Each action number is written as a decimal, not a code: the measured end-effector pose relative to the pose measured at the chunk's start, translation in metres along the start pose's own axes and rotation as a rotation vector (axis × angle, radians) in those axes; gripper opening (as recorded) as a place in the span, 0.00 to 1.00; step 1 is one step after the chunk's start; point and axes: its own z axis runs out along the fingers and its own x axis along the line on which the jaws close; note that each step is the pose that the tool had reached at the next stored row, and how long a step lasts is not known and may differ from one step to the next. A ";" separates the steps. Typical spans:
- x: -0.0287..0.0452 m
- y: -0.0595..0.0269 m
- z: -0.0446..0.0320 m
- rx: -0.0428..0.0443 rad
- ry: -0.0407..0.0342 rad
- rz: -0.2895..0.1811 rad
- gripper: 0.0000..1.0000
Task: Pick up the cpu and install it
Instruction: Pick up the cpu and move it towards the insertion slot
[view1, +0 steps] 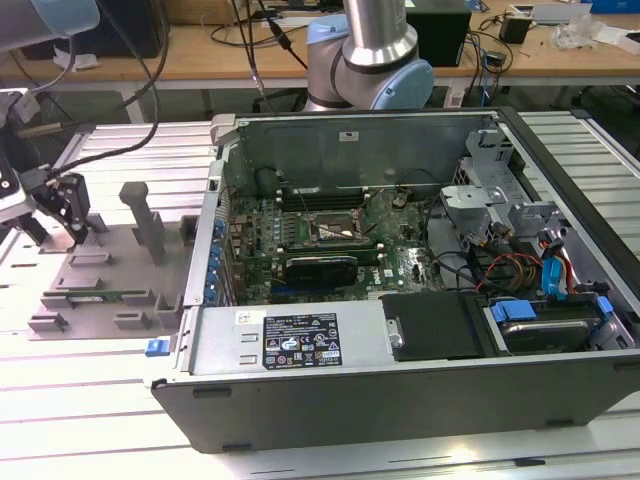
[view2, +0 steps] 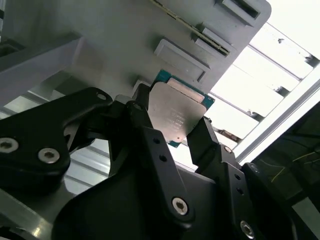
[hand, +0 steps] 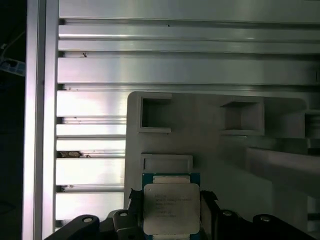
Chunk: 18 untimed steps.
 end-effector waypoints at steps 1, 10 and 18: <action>-0.0001 0.0001 -0.0022 0.0000 -0.0001 0.000 0.55; -0.0010 0.0012 -0.0243 -0.0001 -0.0001 0.000 0.55; -0.0027 0.0030 -0.0626 0.0000 -0.0002 0.000 0.55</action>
